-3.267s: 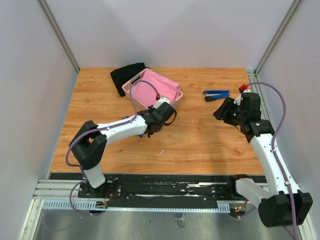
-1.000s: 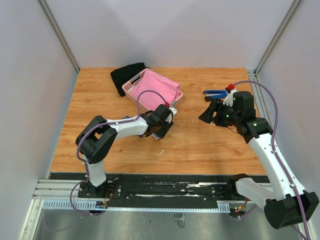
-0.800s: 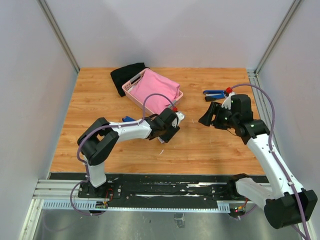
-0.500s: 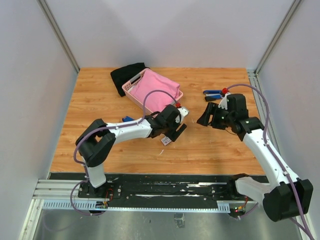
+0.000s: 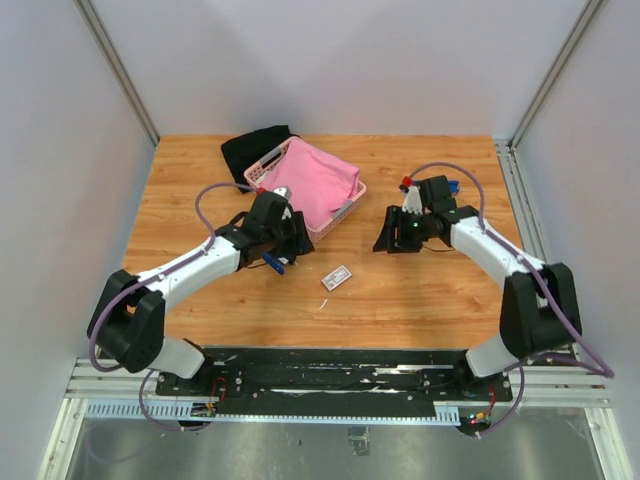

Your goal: Load the staples into the stapler

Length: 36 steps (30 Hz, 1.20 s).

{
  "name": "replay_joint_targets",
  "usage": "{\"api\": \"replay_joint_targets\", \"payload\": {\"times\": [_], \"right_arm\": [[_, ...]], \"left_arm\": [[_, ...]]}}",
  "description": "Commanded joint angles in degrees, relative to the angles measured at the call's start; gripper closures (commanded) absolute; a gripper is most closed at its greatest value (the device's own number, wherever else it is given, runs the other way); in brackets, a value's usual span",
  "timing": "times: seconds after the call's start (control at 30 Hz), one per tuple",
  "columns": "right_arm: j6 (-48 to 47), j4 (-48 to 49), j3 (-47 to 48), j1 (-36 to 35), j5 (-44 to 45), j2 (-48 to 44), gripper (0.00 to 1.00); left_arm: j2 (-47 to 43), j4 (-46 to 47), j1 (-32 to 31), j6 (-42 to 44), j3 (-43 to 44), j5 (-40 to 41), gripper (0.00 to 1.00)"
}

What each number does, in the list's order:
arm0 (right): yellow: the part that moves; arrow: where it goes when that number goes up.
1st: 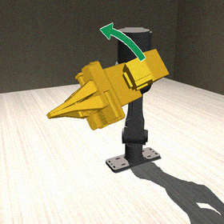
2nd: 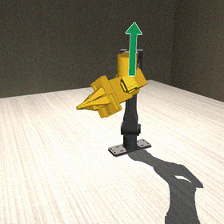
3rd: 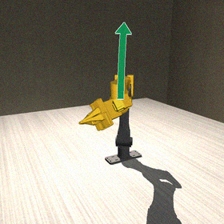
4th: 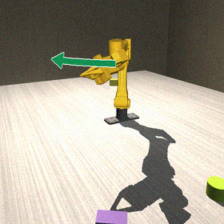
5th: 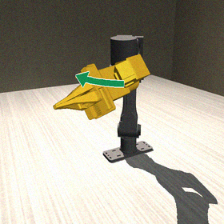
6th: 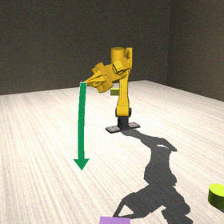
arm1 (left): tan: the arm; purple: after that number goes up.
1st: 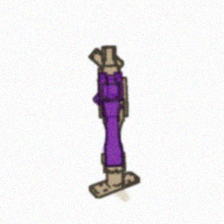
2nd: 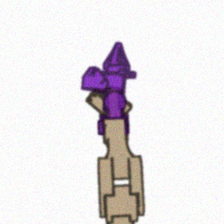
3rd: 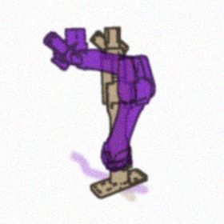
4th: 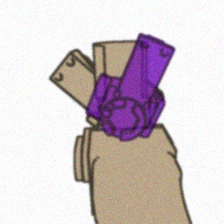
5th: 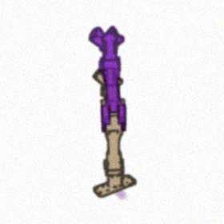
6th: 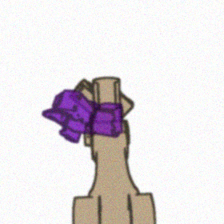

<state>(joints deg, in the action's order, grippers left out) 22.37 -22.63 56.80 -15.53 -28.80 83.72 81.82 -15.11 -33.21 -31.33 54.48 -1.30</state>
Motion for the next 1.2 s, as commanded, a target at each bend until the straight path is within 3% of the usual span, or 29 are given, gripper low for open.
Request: {"api": "replay_joint_targets", "payload": {"times": [0.0,0.23,0.5,0.8,1.17], "right_arm": [[-4.11,0.10,6.78,-3.14,-4.79,7.07,0.51],[-5.40,-0.34,12.77,-5.56,-5.94,17.14,0.53],[-5.45,1.16,12.51,-8.39,-7.21,21.47,0.53],[-5.24,3.19,11.19,-10.59,-7.58,24.40,0.59],[-5.45,3.89,8.62,-11.37,-6.12,23.90,0.59]], "left_arm": [[0.76,1.17,0.11,-14.94,-2.72,-9.17,0.43],[6.12,5.20,0.15,-19.18,-5.25,-16.37,0.44],[7.90,9.59,-0.62,-21.03,-9.32,-21.30,0.43],[12.84,12.77,-2.09,-20.25,-9.78,-22.63,0.45],[19.90,12.87,-2.97,-15.77,-3.21,-20.18,0.46]]}}
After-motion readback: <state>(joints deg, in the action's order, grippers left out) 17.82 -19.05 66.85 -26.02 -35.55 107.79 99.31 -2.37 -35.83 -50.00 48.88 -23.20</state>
